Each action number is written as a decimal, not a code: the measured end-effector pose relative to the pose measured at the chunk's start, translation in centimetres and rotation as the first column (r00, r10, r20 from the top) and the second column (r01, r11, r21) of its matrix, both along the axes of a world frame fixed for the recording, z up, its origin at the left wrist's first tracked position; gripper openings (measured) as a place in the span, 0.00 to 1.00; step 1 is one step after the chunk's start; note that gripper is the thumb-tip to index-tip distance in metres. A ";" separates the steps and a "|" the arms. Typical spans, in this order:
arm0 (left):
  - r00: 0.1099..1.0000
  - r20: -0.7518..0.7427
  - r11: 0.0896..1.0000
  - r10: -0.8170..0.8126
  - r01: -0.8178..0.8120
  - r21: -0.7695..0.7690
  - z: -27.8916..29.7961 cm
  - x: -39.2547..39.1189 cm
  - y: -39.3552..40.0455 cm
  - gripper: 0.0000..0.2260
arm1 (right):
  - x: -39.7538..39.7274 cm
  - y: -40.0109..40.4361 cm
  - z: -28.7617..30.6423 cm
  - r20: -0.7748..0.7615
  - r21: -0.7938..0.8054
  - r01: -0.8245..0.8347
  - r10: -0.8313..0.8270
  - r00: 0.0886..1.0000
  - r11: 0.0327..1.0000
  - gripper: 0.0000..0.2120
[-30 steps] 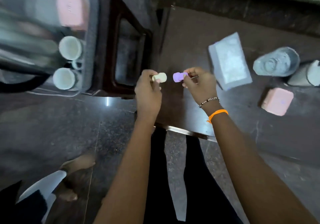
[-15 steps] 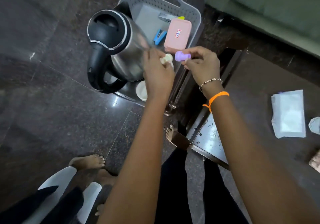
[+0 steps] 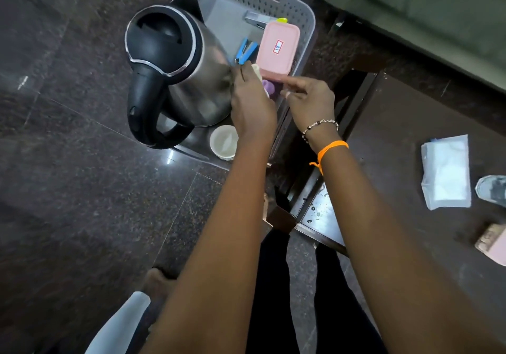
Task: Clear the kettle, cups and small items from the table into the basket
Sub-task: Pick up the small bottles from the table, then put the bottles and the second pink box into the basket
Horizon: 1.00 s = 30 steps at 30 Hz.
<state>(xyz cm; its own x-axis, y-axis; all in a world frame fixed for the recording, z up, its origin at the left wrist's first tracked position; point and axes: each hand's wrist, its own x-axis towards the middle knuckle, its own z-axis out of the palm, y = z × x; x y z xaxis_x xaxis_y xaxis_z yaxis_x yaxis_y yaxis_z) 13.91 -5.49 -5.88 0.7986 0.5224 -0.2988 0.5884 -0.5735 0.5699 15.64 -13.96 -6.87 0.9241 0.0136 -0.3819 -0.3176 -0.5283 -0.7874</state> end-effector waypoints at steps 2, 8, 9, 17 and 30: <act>0.999 0.032 1.000 -0.002 0.002 0.018 0.4 -0.7 -0.3 0.19 | -0.2 -0.6 -0.2 -0.034 0.035 0.022 -0.021 0.999 0.999 0.16; 0.995 0.100 0.999 -0.003 0.006 -0.032 1.6 -3.5 -3.4 0.13 | -2.4 -3.6 -0.2 -0.116 0.164 0.133 -0.115 0.987 0.977 0.14; 0.995 0.099 0.998 -0.006 0.012 -0.057 1.7 -4.0 -4.3 0.12 | -3.0 -4.5 -0.1 -0.126 0.183 0.155 -0.133 0.983 0.971 0.14; 0.996 -0.028 0.941 -0.083 0.069 -0.331 1.1 -8.5 -15.1 0.09 | -9.0 -15.6 -0.6 -0.228 0.171 0.343 -0.302 0.926 0.923 0.12; 0.785 -0.236 0.761 -0.572 0.401 -0.511 -4.5 -14.3 -35.5 0.09 | -19.6 -40.8 -5.3 -0.255 -0.104 0.683 -0.683 0.684 0.723 0.09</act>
<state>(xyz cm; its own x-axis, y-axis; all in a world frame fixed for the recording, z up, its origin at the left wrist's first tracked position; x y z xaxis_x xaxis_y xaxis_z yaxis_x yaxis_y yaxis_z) -0.37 -41.04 -10.40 0.6958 -0.1512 -0.7021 0.5010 -0.5983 0.6254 -3.93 -54.75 -12.13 0.5443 -0.5818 -0.6044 -0.7793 -0.0838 -0.6211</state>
